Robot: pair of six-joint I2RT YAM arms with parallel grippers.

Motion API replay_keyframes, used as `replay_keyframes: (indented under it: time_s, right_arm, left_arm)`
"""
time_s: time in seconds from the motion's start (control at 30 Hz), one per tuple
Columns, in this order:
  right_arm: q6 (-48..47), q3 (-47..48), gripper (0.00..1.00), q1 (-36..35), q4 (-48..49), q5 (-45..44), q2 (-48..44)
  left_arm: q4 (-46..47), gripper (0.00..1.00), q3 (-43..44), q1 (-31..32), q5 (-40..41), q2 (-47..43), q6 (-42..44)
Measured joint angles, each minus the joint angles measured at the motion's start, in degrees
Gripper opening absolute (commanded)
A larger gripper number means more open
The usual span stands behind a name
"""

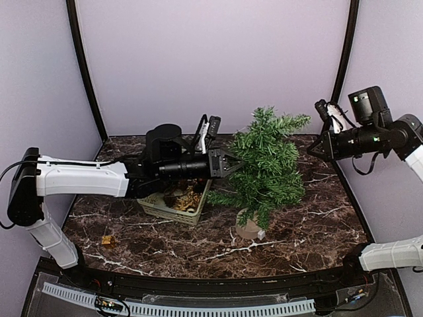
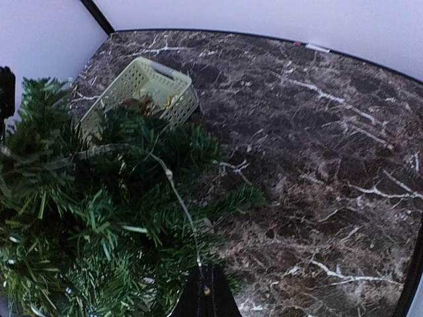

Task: Decorate the small christmas tree
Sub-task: Wrap the side of the string light in the gap of the branches.

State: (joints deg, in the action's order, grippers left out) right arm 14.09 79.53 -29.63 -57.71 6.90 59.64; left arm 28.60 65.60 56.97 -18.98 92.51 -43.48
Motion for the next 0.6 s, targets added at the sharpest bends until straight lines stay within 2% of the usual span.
replay_keyframes:
  time_s: [0.17,0.6]
  right_arm:
    - [1.03,-1.42,0.00,0.00,-2.69,6.03,0.00]
    - [3.15,-5.33,0.00,-0.02,-0.83,23.19,2.12]
  left_arm:
    - [0.00,0.00,0.15,-0.26,-0.04,0.72,0.00]
    - [-0.07,0.00,1.03,-0.26,-0.55,1.25,0.87]
